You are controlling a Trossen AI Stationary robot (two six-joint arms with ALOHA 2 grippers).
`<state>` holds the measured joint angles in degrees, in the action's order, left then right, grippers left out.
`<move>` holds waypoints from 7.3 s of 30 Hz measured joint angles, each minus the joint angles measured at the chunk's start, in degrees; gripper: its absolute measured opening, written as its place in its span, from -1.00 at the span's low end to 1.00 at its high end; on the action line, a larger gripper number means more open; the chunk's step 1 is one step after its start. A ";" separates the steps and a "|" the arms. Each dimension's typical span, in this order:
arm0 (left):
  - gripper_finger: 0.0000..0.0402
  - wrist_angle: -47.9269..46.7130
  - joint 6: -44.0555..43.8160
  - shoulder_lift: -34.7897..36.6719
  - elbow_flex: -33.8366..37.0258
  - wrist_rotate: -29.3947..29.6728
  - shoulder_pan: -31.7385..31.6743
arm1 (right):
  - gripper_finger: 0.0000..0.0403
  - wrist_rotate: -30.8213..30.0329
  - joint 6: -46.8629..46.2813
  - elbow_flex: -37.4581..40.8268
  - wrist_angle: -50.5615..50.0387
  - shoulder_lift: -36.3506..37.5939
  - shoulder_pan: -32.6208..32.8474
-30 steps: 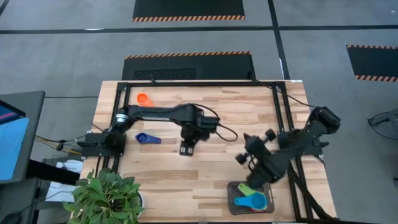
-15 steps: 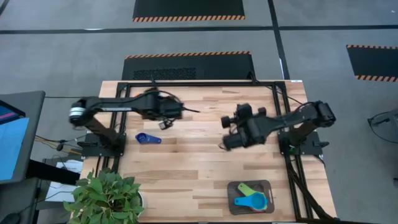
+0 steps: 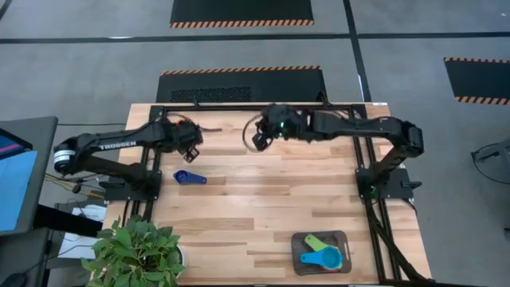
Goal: Nest measuring cups in basket
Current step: Stack the orange measuring cup on top of the light blue measuring cup in the black bin
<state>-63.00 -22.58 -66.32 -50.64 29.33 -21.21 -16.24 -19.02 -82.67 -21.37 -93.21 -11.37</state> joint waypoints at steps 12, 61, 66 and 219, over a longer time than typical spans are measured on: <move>-0.22 14.19 -1.15 -4.38 -0.01 -14.57 -14.99 | -0.83 13.04 1.55 0.01 0.56 -0.02 -9.26; -0.46 16.55 -43.97 -18.92 -1.04 -7.94 -14.35 | -0.88 19.90 21.21 0.02 -3.55 -0.02 -9.67; -0.48 15.21 -44.58 -18.71 -1.06 -6.41 -16.10 | -0.89 20.07 22.37 0.02 -4.72 -0.02 -9.67; -0.98 5.63 -69.94 -38.25 -12.81 9.11 -14.36 | -0.81 23.96 31.07 0.04 -15.04 0.00 -9.65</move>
<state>-57.38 -92.53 -104.57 -63.45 38.44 -35.57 7.73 12.05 -82.63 -36.41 -93.21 -21.02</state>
